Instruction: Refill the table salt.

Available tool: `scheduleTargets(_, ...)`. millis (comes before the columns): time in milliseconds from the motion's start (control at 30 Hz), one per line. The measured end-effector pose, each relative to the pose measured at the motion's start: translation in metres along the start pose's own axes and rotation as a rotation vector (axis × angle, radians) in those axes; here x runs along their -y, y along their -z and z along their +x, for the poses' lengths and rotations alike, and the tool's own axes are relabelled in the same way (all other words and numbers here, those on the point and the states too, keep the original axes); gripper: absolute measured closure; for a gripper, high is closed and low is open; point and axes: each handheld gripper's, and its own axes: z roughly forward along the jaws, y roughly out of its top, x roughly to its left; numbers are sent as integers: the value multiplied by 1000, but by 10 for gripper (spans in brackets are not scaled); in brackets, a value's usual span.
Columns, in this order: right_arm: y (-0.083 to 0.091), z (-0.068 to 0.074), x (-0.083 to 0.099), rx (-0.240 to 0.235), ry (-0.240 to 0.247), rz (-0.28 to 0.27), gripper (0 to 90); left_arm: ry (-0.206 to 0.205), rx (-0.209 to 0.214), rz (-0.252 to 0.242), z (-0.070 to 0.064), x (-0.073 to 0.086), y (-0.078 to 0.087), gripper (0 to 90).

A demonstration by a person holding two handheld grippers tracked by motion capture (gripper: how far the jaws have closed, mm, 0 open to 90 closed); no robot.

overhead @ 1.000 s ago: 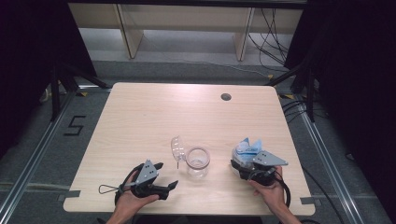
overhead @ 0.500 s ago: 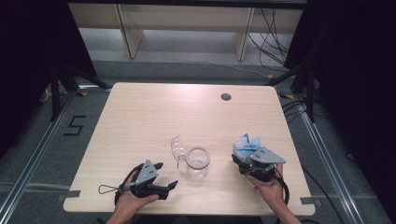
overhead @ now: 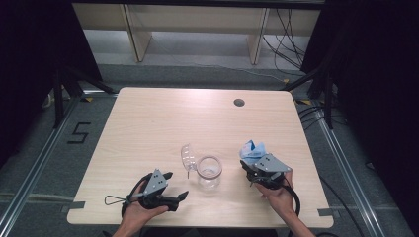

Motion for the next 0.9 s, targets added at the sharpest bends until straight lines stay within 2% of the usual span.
scheduleTargets(33,-2,1,-1,12,8,-3,455,10,0,-1,0,0,0,158)
scheduleTargets(133,-5,3,-4,26,43,10,457,1,-2,1,0,0,0,158)
scheduleTargets(167,-6,5,-4,25,51,9,457,9,0,1,0,0,0,158)
scheduleTargets(200,-7,6,-5,27,46,15,457,0,3,4,0,0,0,158)
scheduleTargets(233,-9,8,-6,29,61,7,457,-1,-2,1,0,0,0,158)
scheduleTargets(267,-9,10,-6,30,52,15,457,3,-1,-2,0,0,-1,158)
scheduleTargets(300,-11,10,-7,29,70,15,457,-2,2,1,0,0,-1,158)
scheduleTargets(333,-12,11,-8,28,71,11,457,19,0,1,-1,0,-1,158)
scheduleTargets(367,-12,12,-8,34,86,16,458,-4,-3,5,-1,0,-1,158)
scheduleTargets(467,-14,15,-10,43,112,17,458,-7,-6,8,0,-1,-1,158)
scheduleTargets(500,-14,16,-10,45,116,21,458,5,-3,-3,-2,0,-2,158)
scheduleTargets(633,-15,20,-11,67,162,25,459,-1,-4,4,-1,-1,-1,158)
scheduleTargets(667,-16,20,-11,77,194,25,459,-3,0,3,-1,-1,-2,158)
scheduleTargets(733,-16,21,-12,80,220,25,459,-20,-7,21,0,0,-1,158)
scheduleTargets(767,-16,22,-11,80,209,28,460,-15,-3,14,0,0,-1,158)
scheduleTargets(800,-16,23,-11,84,206,27,460,7,-1,3,-1,0,-2,158)
scheduleTargets(867,-16,22,-12,93,235,24,460,7,-1,2,-2,0,-2,158)
scheduleTargets(900,-16,22,-12,94,237,26,460,-7,2,2,-1,0,-2,158)
